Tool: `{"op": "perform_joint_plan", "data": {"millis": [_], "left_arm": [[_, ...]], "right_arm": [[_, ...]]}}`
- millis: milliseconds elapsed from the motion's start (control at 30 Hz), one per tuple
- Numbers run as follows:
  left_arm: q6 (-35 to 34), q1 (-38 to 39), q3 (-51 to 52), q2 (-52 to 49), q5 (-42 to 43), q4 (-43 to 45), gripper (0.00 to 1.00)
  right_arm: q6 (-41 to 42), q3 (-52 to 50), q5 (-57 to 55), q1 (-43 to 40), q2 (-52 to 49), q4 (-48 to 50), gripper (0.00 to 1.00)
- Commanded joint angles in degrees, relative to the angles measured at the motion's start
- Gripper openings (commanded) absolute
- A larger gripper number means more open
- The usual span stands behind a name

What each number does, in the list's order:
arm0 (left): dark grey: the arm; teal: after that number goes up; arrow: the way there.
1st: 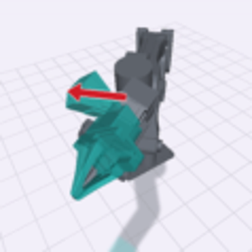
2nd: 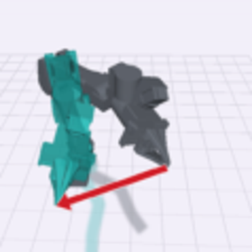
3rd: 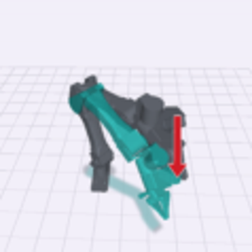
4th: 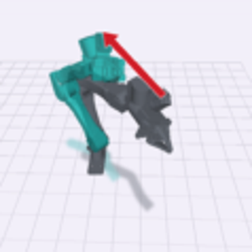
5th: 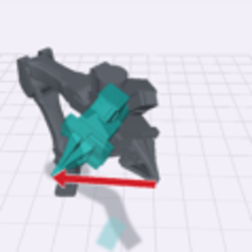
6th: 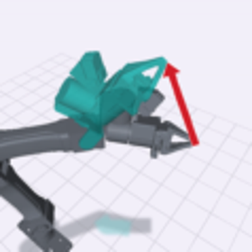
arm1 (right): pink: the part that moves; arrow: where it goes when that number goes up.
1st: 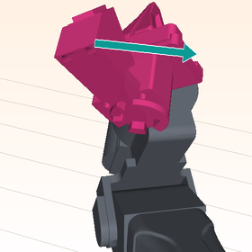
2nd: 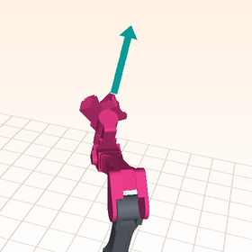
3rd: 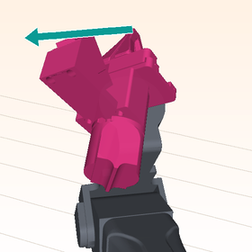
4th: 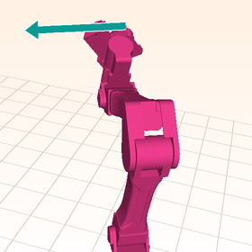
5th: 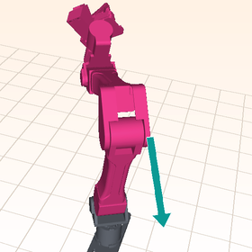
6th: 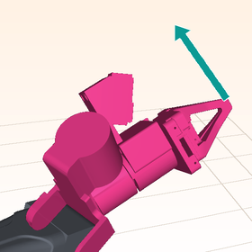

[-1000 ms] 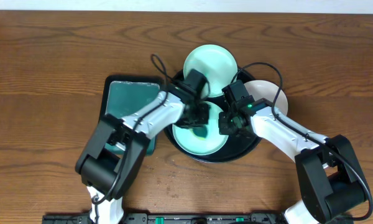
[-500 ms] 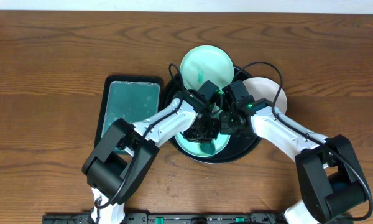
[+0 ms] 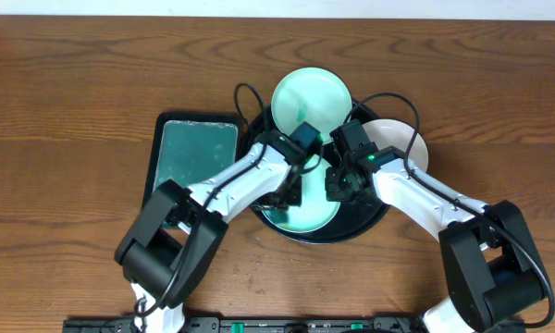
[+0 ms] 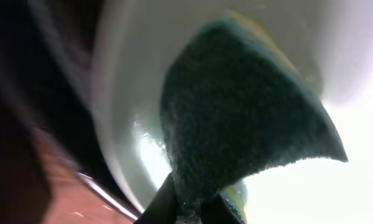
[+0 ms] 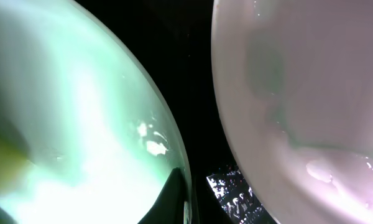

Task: Clean dirty plates on tray and stack at the side
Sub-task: 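Scrub the lower green plate with the sponge while right gripper holds it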

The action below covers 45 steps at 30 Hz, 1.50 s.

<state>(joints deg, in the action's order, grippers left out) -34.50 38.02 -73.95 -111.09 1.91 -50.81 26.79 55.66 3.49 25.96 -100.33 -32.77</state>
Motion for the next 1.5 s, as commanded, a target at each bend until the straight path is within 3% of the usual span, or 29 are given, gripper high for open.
{"op": "perform_joint_plan", "data": {"millis": [0,233,367,533,733,1300,1400,1467], "left_arm": [[1.8,-3.6,2.2,0.0,-11.6,-0.1,0.07],[2.0,-5.0,2.2,0.0,-10.6,6.5,0.07],[6.9,-4.9,2.3,-0.4,2.9,13.7,0.07],[6.5,-4.4,2.3,-2.6,20.1,20.7,0.08],[6.2,-2.3,2.3,-5.7,33.2,21.6,0.07],[4.0,2.1,2.3,-5.7,40.1,22.3,0.07],[3.0,1.5,2.3,-5.7,34.8,19.3,0.07],[0.7,0.8,2.2,-5.4,26.4,15.2,0.07]], "right_arm": [[0.1,-0.8,-3.7,0.0,-1.6,-0.3,0.01],[-0.3,-0.8,-3.7,0.0,-1.6,-0.5,0.01],[-0.3,-0.8,-3.7,0.0,-1.6,-0.5,0.01],[-0.3,-0.8,-3.7,0.0,-1.6,-0.5,0.01],[-0.3,-0.8,-4.2,0.0,-1.6,-1.0,0.01],[-0.3,-0.8,-5.2,0.0,-1.6,-1.3,0.01],[-0.3,-0.8,-5.2,0.0,-1.6,-1.3,0.01],[-0.3,-0.8,-5.2,0.0,-1.6,-1.3,0.01]]}}
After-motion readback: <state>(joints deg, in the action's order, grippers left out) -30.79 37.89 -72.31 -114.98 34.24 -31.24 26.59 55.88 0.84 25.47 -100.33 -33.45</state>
